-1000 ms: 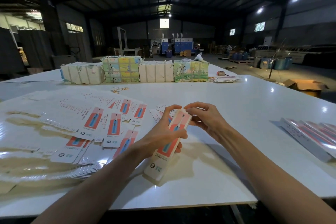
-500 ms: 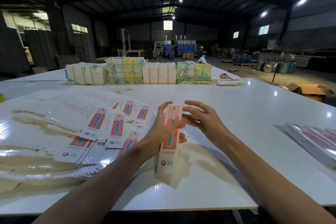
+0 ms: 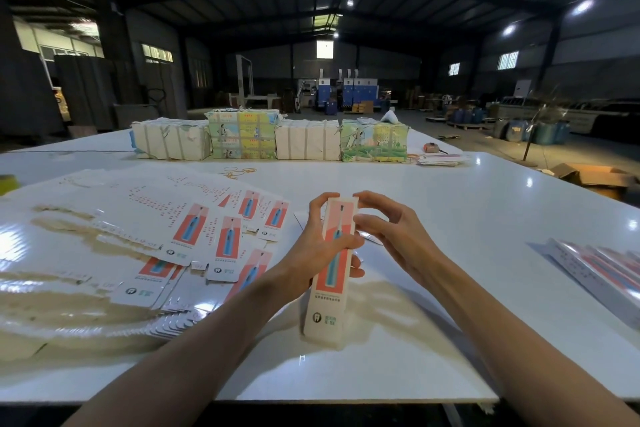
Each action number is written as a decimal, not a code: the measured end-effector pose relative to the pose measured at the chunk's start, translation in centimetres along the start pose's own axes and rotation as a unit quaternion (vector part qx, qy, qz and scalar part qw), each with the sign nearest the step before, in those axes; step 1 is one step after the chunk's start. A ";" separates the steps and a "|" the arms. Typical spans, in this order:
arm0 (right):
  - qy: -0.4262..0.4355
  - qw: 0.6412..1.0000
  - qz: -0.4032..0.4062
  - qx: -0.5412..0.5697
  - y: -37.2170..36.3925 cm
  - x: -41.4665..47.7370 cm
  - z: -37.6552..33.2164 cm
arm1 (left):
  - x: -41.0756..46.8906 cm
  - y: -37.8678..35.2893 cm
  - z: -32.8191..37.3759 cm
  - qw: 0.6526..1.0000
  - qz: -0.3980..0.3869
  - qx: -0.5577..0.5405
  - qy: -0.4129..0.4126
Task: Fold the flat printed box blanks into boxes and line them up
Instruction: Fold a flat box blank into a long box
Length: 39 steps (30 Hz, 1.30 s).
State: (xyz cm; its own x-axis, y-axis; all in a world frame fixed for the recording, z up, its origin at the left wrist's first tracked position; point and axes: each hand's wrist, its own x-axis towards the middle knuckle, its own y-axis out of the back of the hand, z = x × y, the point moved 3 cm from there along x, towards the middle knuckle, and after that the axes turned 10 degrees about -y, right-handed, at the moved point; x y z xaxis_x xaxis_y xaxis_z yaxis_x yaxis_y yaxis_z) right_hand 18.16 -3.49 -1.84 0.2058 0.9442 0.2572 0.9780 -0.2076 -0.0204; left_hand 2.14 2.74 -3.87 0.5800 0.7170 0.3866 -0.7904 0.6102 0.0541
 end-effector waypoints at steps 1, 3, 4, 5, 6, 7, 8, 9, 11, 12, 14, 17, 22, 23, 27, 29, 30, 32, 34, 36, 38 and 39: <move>0.001 1.000 0.000 -0.009 0.1 0.0 -0.1 | 0.0 0.0 0.0 1.000 -0.004 0.001 0.002; 0.011 0.999 0.005 -0.049 0.3 0.1 0.0 | -0.1 0.0 0.0 1.000 -0.006 0.001 0.005; 0.015 0.997 0.005 -0.071 0.3 0.1 0.1 | -0.2 0.0 -0.1 1.000 -0.007 0.000 0.006; 0.017 0.996 0.005 -0.083 0.4 0.2 0.2 | -0.2 0.0 -0.1 1.000 -0.008 -0.002 0.008; 0.017 0.996 0.003 -0.086 0.4 0.2 0.2 | -0.3 0.0 -0.2 1.000 -0.008 -0.004 0.011; 0.016 0.996 0.002 -0.084 0.5 0.2 0.3 | -0.3 0.0 -0.2 1.000 -0.008 -0.004 0.013; 0.017 0.997 0.001 -0.081 0.6 0.3 0.3 | -0.3 0.0 -0.3 1.000 -0.005 -0.001 0.013; 0.017 0.997 -0.001 -0.079 0.7 0.4 0.3 | -0.2 -0.1 -0.3 1.000 -0.004 0.001 0.013; 0.014 0.997 -0.004 -0.080 0.9 0.6 0.5 | -0.1 -0.2 -0.4 1.000 -0.008 -0.006 0.016; 0.011 0.997 -0.004 -0.081 0.8 0.6 0.8 | -0.1 -0.2 -0.5 1.000 -0.010 -0.014 0.020; -0.003 0.997 0.005 -0.072 0.4 0.7 1.6 | 0.0 -0.2 -0.7 0.999 -0.004 -0.037 0.030; -0.047 0.993 0.030 -0.100 -0.7 0.8 2.4 | 0.1 -0.6 -1.0 0.993 0.039 -0.094 0.056; -0.044 0.965 0.076 -0.249 -2.4 -0.4 1.7 | 0.0 -1.0 -0.1 0.957 0.128 -0.257 0.036; -0.036 0.949 0.063 -0.307 -2.7 -0.7 1.4 | 0.0 -0.9 0.1 0.943 0.137 -0.300 0.048; 0.020 0.856 0.019 -0.516 -4.0 -1.5 0.8 | 0.0 -0.5 0.1 0.945 0.080 -0.292 0.120; 0.029 0.862 0.037 -0.505 -3.7 -2.0 0.7 | -0.2 -0.5 0.4 0.955 0.047 -0.264 0.130; 0.026 0.860 0.054 -0.508 -3.2 -2.3 0.6 | -0.1 -0.3 0.5 0.969 0.034 -0.216 0.116; -0.002 0.838 0.098 -0.537 -1.4 -3.0 0.4 | -0.1 0.8 0.7 0.998 0.019 0.039 0.055; -0.049 0.811 0.143 -0.565 1.2 -3.8 0.2 | 0.1 2.8 0.2 0.919 0.027 0.392 -0.018; -0.086 0.777 0.169 -0.600 4.2 -4.6 0.3 | 0.1 4.5 -0.4 0.789 0.019 0.613 -0.034; -0.127 0.735 0.185 -0.640 7.5 -5.7 0.4 | 0.2 6.0 -0.7 0.704 0.031 0.710 0.019; -0.141 0.713 0.193 -0.659 9.1 -6.4 0.4 | 0.3 6.8 -0.4 0.674 0.042 0.735 0.060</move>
State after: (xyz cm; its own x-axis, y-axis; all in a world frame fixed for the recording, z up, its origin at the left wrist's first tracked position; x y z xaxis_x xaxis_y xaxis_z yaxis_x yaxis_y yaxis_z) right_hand 25.76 -11.31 -4.05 0.6314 0.7272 0.2693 0.0036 -0.3500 0.9367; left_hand -2.96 7.20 -3.78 0.4627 0.8045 0.3723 -0.1109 -0.3641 0.9247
